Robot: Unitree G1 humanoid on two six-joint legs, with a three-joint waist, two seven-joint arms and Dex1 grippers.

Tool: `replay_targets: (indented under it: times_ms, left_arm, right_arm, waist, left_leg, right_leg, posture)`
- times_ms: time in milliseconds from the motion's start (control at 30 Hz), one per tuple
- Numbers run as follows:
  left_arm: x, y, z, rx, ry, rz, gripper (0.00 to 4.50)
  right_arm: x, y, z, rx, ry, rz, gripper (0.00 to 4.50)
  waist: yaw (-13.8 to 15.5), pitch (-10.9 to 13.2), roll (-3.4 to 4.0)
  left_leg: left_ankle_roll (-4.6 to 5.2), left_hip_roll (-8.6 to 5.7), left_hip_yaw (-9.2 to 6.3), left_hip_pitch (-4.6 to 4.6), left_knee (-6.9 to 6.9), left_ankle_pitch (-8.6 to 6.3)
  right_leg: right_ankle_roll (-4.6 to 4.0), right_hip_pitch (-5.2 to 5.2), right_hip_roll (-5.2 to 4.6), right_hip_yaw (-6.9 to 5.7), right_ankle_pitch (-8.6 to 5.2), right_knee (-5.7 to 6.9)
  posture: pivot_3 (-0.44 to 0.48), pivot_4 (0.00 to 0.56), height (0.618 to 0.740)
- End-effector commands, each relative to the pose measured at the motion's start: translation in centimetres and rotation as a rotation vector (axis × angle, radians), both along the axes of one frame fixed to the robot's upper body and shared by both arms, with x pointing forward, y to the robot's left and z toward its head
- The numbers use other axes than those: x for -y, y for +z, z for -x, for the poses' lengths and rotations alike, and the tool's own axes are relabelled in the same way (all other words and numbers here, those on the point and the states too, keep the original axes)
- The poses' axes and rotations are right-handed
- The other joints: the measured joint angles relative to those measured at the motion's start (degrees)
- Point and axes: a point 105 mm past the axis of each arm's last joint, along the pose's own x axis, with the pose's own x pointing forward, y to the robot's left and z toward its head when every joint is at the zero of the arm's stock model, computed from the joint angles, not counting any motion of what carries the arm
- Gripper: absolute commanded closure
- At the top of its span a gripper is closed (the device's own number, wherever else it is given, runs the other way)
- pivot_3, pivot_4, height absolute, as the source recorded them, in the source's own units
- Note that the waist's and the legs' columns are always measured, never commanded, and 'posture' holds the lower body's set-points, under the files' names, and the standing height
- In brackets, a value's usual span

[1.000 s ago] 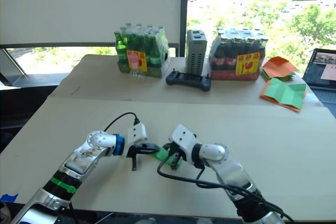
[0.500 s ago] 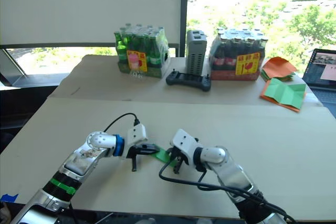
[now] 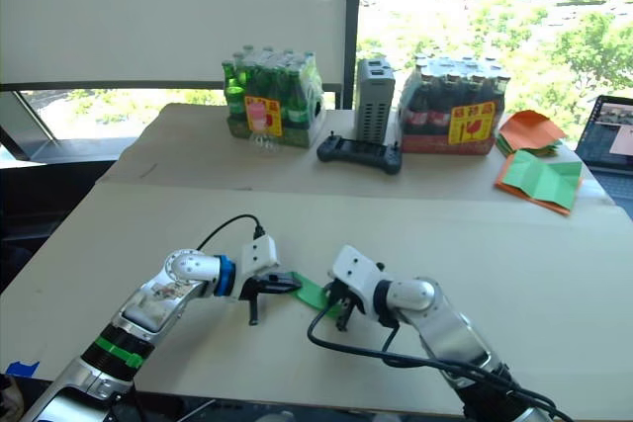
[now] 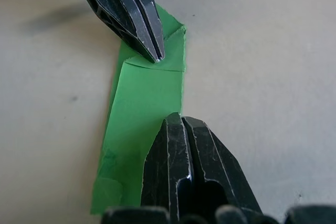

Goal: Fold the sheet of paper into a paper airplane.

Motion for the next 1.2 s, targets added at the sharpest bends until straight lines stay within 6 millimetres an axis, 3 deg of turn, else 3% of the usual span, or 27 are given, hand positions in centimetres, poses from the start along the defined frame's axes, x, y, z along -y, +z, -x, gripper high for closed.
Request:
replay_targets:
  times_ms: [33,500,833,1200]
  left_arm:
    - [-0.5,-1.2,0.1,-0.036,0.016,-0.039,4.5]
    - [0.3,-1.8,0.2,-0.036,-0.011,-0.061,4.5]
    - [0.2,-2.0,0.0,-0.037,-0.02,-0.071,4.5]
    - [0.2,-2.1,-0.1,-0.037,-0.028,-0.074,4.5]
  right_arm:
    - [1.5,-3.2,1.3,-0.148,-0.038,0.066,4.45]
    - [2.5,-2.8,2.2,-0.167,-0.056,0.075,4.45]
    - [4.2,-2.6,3.6,-0.186,-0.081,0.109,4.45]
    - [5.1,0.3,2.9,-0.126,-0.11,0.077,4.45]
  waist:
    - [0.0,-0.01,0.0]
    - [0.75,-0.18,-0.02]
    - [1.36,-0.31,-0.06]
    - [1.51,-0.32,-0.09]
  left_leg:
    - [0.0,0.0,0.0,0.0,0.0,0.0]
    - [0.16,0.0,0.0,0.28,-0.02,-0.1]
    - [0.23,0.0,0.01,0.3,-0.03,-0.14]
    - [0.26,0.01,0.02,0.29,-0.03,-0.16]
  right_leg:
    - [0.0,0.01,0.0,0.0,0.0,-0.01]
    - [0.02,0.15,-0.01,-0.03,-0.01,-0.2]
    - [0.03,0.23,-0.01,-0.03,-0.01,-0.32]
    - [0.05,0.49,-0.01,-0.03,-0.01,-0.37]
  posture:
    - [0.0,0.15,0.675]
    - [0.0,0.15,0.675]
    - [0.0,0.15,0.675]
    - [0.0,0.15,0.675]
